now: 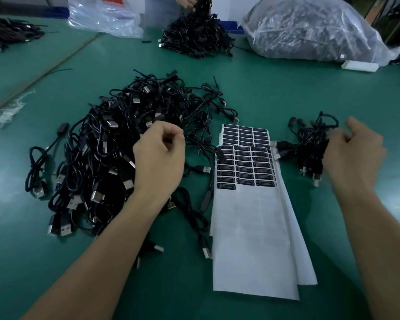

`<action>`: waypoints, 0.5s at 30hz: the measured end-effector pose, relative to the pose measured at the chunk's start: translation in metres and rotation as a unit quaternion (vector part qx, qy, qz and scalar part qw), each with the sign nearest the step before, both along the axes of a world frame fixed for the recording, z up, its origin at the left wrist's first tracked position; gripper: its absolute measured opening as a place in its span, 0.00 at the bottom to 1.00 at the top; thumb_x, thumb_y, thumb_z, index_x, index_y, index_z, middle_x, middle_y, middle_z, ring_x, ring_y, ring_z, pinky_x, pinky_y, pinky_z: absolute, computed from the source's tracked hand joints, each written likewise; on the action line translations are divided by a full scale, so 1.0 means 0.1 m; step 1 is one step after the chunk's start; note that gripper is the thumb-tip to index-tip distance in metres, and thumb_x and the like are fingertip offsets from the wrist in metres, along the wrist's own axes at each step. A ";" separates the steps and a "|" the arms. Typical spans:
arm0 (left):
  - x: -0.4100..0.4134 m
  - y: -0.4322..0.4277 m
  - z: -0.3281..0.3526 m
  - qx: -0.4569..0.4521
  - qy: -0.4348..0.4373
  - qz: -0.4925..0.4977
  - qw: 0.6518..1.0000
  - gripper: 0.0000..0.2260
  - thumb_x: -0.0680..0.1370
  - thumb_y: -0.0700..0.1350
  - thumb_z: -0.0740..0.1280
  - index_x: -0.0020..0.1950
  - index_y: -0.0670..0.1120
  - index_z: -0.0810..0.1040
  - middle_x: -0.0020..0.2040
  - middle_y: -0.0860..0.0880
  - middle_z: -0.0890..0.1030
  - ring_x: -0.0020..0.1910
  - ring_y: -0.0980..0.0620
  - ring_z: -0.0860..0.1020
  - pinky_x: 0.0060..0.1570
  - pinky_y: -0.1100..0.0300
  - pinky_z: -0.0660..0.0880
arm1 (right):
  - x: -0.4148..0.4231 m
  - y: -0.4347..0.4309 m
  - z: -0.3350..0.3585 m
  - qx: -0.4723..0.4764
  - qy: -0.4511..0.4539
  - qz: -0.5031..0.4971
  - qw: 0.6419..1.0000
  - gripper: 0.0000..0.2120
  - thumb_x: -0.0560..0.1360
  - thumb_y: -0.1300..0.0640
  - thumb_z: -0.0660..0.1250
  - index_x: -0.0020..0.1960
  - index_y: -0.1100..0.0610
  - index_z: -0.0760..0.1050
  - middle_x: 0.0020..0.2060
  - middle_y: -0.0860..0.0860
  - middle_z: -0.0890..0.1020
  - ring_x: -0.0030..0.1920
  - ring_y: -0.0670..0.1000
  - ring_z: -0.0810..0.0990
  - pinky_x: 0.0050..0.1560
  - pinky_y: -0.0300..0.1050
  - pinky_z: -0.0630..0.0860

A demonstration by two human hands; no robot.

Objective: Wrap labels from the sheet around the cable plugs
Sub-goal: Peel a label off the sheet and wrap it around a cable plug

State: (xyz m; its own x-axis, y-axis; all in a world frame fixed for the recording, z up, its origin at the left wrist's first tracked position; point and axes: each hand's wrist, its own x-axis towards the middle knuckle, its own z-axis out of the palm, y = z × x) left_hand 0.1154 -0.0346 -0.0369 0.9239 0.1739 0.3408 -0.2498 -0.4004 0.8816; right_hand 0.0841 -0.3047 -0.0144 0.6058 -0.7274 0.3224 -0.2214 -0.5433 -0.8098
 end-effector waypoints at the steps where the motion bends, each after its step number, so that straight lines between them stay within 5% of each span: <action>1: 0.00 0.00 -0.02 0.036 0.006 -0.016 0.999 0.08 0.81 0.39 0.66 0.49 0.53 0.78 0.45 0.57 0.80 0.40 0.67 0.76 0.40 0.74 0.73 | 0.00 0.01 0.01 0.011 -0.001 -0.001 1.000 0.17 0.80 0.59 0.57 0.64 0.66 0.75 0.42 0.59 0.82 0.45 0.53 0.77 0.45 0.35 0.71; 3: 0.00 0.00 -0.05 0.124 0.028 -0.050 0.991 0.14 0.80 0.36 0.63 0.59 0.53 0.79 0.56 0.55 0.78 0.47 0.62 0.77 0.49 0.65 0.77 | -0.02 0.03 0.00 0.017 0.001 0.005 1.000 0.16 0.78 0.56 0.56 0.60 0.60 0.77 0.39 0.53 0.77 0.43 0.43 0.77 0.45 0.25 0.70; 5: -0.01 -0.02 -0.07 0.211 0.039 -0.085 0.973 0.24 0.79 0.34 0.61 0.68 0.57 0.74 0.64 0.57 0.71 0.54 0.56 0.75 0.50 0.53 0.78 | -0.04 0.04 -0.04 -0.010 0.025 0.010 1.000 0.21 0.79 0.55 0.59 0.71 0.61 0.72 0.53 0.55 0.75 0.66 0.51 0.72 0.64 0.37 0.65; 8: -0.01 -0.07 -0.04 0.318 0.023 -0.109 0.941 0.27 0.81 0.37 0.59 0.75 0.61 0.67 0.72 0.59 0.65 0.65 0.52 0.68 0.51 0.51 0.76 | -0.08 0.09 -0.06 -0.081 0.038 0.009 0.996 0.21 0.79 0.54 0.62 0.71 0.56 0.73 0.67 0.58 0.70 0.70 0.59 0.65 0.69 0.43 0.58; 12: 0.09 -0.16 -0.01 0.450 0.057 -0.112 0.884 0.25 0.83 0.41 0.59 0.78 0.59 0.63 0.79 0.57 0.58 0.70 0.47 0.63 0.50 0.47 0.77 | -0.12 0.23 -0.06 -0.147 0.019 0.087 0.985 0.12 0.79 0.55 0.63 0.58 0.53 0.81 0.57 0.56 0.79 0.61 0.57 0.74 0.62 0.43 0.67; 15: 0.17 -0.21 0.04 0.487 0.051 -0.104 0.866 0.21 0.83 0.40 0.62 0.74 0.56 0.68 0.74 0.53 0.66 0.68 0.45 0.65 0.44 0.50 0.72 | -0.18 0.39 -0.14 -0.178 0.025 0.151 0.972 0.09 0.80 0.54 0.62 0.47 0.51 0.80 0.46 0.53 0.81 0.53 0.55 0.75 0.50 0.37 0.62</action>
State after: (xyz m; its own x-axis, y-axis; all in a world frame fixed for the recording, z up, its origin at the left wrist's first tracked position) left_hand 0.1326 -0.0555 -0.0333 0.9346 -0.3237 0.1473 -0.3466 -0.9219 0.1731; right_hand 0.0661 -0.2657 -0.0288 0.7959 -0.3617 0.4854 -0.0424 -0.8332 -0.5513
